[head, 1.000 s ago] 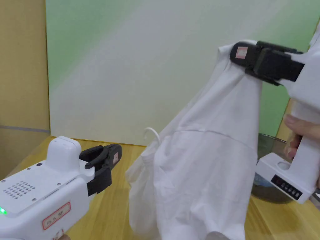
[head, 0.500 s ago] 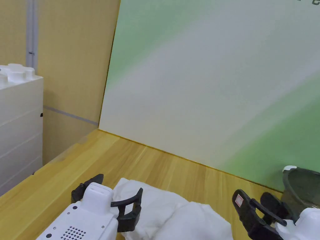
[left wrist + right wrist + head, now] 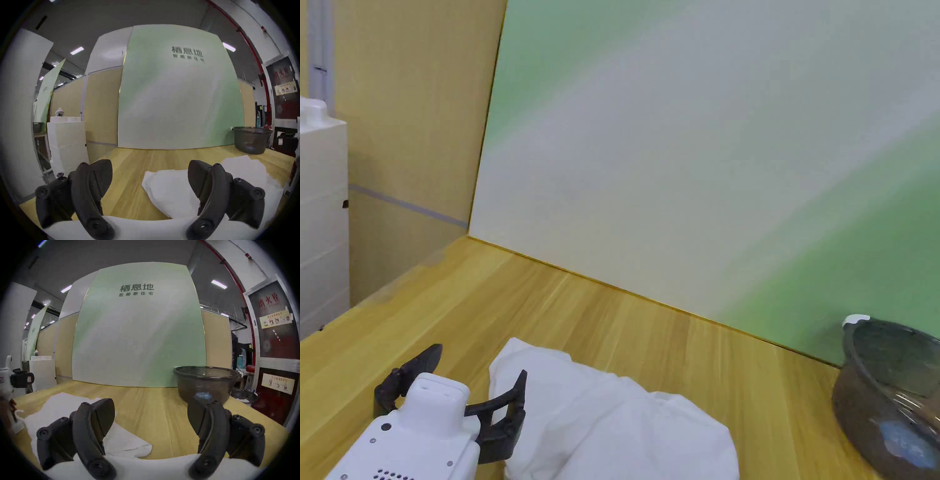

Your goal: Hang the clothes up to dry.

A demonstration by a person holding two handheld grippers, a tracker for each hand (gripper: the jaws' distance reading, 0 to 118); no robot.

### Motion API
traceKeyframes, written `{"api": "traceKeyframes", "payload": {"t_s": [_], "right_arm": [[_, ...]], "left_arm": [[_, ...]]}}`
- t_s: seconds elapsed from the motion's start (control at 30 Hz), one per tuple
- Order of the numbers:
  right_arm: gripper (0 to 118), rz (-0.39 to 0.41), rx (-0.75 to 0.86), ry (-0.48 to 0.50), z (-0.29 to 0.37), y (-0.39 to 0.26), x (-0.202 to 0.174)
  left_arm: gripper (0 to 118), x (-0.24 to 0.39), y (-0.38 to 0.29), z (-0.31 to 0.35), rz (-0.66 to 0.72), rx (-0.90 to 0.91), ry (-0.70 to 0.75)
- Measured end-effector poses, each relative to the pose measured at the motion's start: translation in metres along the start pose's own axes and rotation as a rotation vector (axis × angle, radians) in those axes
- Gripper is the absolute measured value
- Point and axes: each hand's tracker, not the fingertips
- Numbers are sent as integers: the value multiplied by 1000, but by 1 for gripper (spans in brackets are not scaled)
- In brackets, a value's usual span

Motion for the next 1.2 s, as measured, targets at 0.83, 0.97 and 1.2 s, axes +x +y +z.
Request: {"api": "traceKeyframes", "payload": {"t_s": [0.83, 0.97, 1.2], "right_arm": [[118, -58, -6, -74, -3, 2, 0], [118, -57, -1, -67, -1, 3, -1], [118, -53, 8, -67, 0, 2, -2]], "left_arm": [[97, -1, -2, 1, 0, -4, -12], [97, -2, -1, 2, 2, 0, -11], [97, -3, -2, 1, 1, 0, -11]]}}
